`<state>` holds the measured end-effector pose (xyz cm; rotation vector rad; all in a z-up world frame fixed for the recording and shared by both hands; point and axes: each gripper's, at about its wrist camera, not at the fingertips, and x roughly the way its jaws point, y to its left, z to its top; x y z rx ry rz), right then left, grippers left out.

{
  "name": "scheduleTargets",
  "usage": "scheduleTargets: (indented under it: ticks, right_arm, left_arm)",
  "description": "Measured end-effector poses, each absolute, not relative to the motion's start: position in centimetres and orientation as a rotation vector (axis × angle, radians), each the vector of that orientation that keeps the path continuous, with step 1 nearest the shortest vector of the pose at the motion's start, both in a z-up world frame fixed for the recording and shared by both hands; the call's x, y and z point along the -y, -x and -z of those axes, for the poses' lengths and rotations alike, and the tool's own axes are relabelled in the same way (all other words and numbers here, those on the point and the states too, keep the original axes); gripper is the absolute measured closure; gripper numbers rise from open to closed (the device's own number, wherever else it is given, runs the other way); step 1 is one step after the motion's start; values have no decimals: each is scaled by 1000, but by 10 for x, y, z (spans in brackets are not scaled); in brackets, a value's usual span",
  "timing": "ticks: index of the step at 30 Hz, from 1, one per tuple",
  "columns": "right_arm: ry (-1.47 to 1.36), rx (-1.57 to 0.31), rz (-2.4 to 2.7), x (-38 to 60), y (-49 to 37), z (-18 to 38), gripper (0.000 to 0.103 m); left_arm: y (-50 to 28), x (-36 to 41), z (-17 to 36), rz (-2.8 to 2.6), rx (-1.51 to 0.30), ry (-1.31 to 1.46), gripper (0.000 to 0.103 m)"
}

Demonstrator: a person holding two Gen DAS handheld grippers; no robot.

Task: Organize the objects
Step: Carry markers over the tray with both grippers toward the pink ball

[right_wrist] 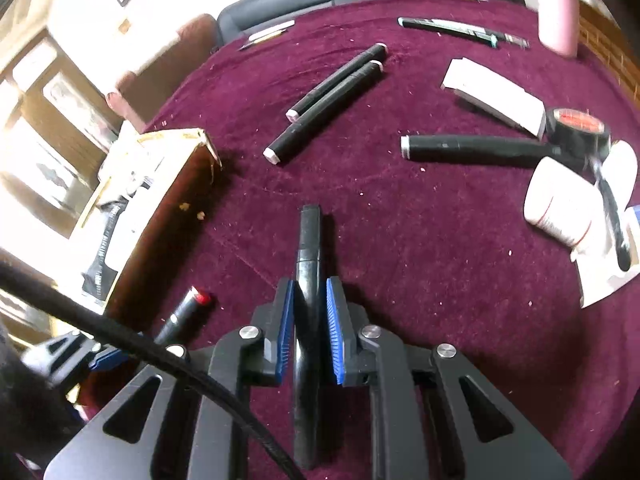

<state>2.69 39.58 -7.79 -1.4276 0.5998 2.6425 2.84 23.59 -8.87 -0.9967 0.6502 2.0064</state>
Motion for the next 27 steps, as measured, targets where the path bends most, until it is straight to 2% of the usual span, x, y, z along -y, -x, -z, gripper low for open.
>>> scheduleTargets:
  ticks: [1, 2, 5, 13, 18, 27]
  right_arm:
    - [1432, -606, -2650, -395, -28, 78, 89]
    - [1437, -623, -2657, -394, -28, 78, 89]
    - [1433, -702, -2671, -396, -31, 79, 89]
    - [1376, -1080, -2741, -408, -45, 73, 89]
    - [1311, -1083, -2828, -390, -44, 48, 89]
    - [1263, -953, -3015, -338, -16, 1, 89]
  left_arm:
    - [-26, -232, 87, -2014, -621, 997, 91]
    - [-20, -226, 83, -2011, -555, 1014, 92]
    - [-12, -211, 76, -2022, -446, 1031, 92]
    - [-13, -186, 49, -1969, -226, 984, 92]
    - [1, -161, 29, -1976, -78, 952, 92]
    - [39, -96, 10, -2118, 79, 914, 92]
